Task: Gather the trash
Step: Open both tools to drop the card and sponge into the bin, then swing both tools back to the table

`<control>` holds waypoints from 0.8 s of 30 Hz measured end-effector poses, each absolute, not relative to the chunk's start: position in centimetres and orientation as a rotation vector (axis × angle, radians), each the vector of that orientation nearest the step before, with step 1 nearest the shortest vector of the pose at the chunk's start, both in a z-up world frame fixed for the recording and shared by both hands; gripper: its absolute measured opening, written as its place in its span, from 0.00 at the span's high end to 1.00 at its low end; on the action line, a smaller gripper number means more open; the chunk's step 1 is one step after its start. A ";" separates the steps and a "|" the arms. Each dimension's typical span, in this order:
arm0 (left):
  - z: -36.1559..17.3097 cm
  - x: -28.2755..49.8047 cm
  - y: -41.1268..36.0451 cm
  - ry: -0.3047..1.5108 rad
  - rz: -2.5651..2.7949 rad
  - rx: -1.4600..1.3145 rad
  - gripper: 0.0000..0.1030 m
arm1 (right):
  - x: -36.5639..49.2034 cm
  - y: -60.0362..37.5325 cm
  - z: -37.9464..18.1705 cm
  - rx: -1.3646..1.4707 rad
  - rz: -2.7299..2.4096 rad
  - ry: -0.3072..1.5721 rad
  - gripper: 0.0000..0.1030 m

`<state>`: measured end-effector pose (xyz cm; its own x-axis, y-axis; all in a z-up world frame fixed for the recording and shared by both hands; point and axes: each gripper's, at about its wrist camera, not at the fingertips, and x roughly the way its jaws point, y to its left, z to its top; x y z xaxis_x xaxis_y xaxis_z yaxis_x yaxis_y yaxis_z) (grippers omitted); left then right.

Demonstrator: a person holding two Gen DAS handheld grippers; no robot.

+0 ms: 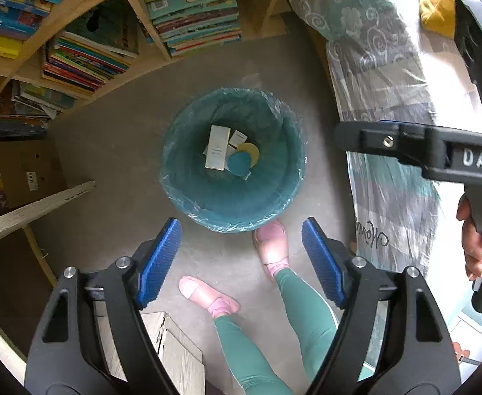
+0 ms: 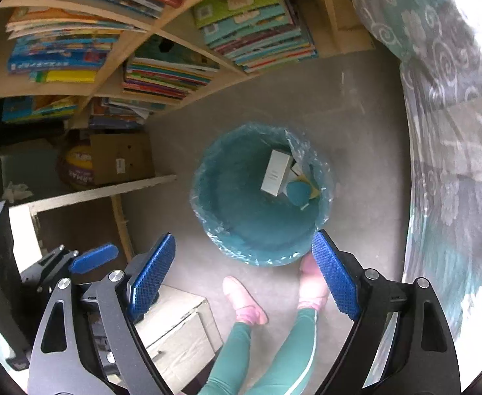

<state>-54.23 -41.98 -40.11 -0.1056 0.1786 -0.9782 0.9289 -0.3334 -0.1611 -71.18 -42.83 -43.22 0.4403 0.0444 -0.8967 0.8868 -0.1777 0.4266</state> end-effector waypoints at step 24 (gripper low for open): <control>-14.8 -42.4 -36.7 1.045 -1.423 1.103 0.07 | -59.4 -41.3 -18.2 0.874 -0.770 1.008 0.10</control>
